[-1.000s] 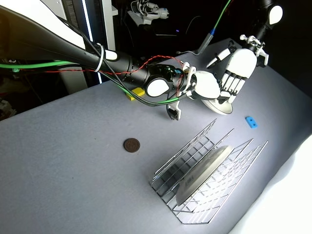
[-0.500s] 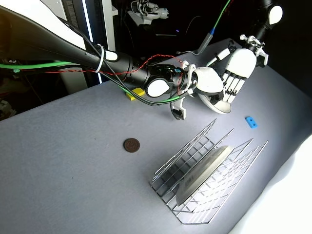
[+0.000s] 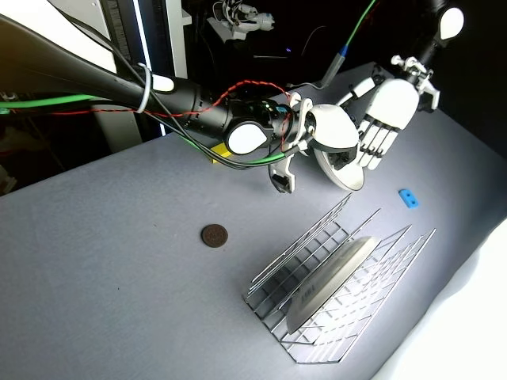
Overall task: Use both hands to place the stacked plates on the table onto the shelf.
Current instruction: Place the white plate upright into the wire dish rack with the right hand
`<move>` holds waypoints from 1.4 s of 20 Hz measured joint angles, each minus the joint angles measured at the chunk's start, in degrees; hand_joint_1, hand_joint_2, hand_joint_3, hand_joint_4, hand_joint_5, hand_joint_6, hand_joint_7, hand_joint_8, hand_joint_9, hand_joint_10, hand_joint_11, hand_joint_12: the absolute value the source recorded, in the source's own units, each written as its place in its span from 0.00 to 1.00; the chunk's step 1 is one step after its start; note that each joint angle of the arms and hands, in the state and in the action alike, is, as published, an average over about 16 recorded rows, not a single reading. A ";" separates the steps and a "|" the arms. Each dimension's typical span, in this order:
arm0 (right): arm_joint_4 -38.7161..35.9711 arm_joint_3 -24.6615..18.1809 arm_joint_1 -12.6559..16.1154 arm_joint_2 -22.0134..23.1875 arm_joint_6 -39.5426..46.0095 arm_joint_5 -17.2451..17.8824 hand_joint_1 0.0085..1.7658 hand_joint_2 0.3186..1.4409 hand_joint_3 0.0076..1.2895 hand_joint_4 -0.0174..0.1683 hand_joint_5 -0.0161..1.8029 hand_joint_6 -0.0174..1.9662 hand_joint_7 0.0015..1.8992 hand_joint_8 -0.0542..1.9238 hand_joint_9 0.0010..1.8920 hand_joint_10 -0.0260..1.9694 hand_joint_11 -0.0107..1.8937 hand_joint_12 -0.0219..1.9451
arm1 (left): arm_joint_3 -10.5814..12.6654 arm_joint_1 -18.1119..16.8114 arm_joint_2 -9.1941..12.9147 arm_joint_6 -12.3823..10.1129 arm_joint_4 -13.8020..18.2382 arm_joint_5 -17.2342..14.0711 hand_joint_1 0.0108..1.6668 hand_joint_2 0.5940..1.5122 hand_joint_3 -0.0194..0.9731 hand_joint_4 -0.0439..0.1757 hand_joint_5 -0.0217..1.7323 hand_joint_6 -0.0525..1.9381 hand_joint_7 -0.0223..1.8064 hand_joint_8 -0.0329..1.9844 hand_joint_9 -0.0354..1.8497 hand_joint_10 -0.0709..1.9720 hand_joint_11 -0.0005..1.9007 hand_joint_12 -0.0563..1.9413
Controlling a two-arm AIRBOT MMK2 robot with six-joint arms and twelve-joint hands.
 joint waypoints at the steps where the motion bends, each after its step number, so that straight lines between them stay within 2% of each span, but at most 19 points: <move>1: 0.04 -1.08 0.23 0.94 0.02 -0.22 0.70 0.56 0.00 0.07 0.50 0.32 0.52 0.31 0.54 0.39 0.48 0.50 | -0.23 -0.88 0.61 -0.29 0.09 -0.10 0.00 0.57 0.03 0.20 0.05 0.03 0.05 0.02 0.04 0.04 0.01 0.04; 3: 0.12 -3.41 0.76 2.98 0.02 -0.67 0.71 0.56 0.00 0.08 0.50 0.33 0.53 0.32 0.54 0.42 0.48 0.50 | -0.73 -2.62 1.96 -1.01 0.26 -0.31 0.00 0.57 0.03 0.21 0.06 0.03 0.05 0.02 0.04 0.04 0.01 0.04; 6: 0.40 -7.16 1.77 6.48 0.16 -1.42 0.72 0.56 0.00 0.10 0.52 0.36 0.54 0.33 0.57 0.40 0.48 0.51 | -1.72 -5.08 4.15 -2.35 0.42 -0.69 0.00 0.57 0.03 0.21 0.07 0.04 0.05 0.02 0.04 0.04 0.01 0.04; 11: 0.85 -13.07 4.06 13.02 2.72 -2.53 0.72 0.57 0.00 0.14 0.54 0.38 0.57 0.35 0.62 0.28 0.48 0.52 | -4.19 -8.43 7.36 -4.61 0.72 -1.36 0.00 0.57 0.03 0.20 0.07 0.04 0.06 0.02 0.04 0.04 0.01 0.04; 16: 1.20 -17.40 8.11 19.51 10.57 -3.96 0.72 0.57 0.00 0.17 0.57 0.40 0.59 0.37 0.67 0.15 0.49 0.53 | -6.66 -11.62 9.73 -6.36 1.44 -1.71 0.00 0.58 0.03 0.20 0.06 0.04 0.05 0.02 0.04 0.04 0.01 0.04; 19: 1.38 -18.94 11.14 22.83 17.18 -5.23 0.72 0.58 0.00 0.18 0.58 0.41 0.60 0.39 0.70 0.08 0.49 0.53 | -8.07 -13.35 10.71 -6.90 2.44 -1.69 0.00 0.58 0.03 0.20 0.06 0.04 0.05 0.02 0.04 0.04 0.01 0.04; 23: 1.32 -19.44 15.18 26.15 27.19 -7.54 0.72 0.58 0.00 0.17 0.58 0.41 0.60 0.39 0.71 0.06 0.49 0.52 | -9.46 -15.26 11.45 -6.98 3.94 -1.54 0.00 0.58 0.03 0.20 0.06 0.04 0.05 0.02 0.03 0.04 0.01 0.04; 28: 1.17 -17.88 19.27 28.40 38.03 -10.70 0.72 0.58 0.00 0.16 0.57 0.42 0.60 0.41 0.71 0.05 0.49 0.52 | -10.23 -16.84 11.53 -6.79 5.74 -1.12 0.00 0.58 0.03 0.20 0.06 0.04 0.05 0.02 0.03 0.04 0.01 0.04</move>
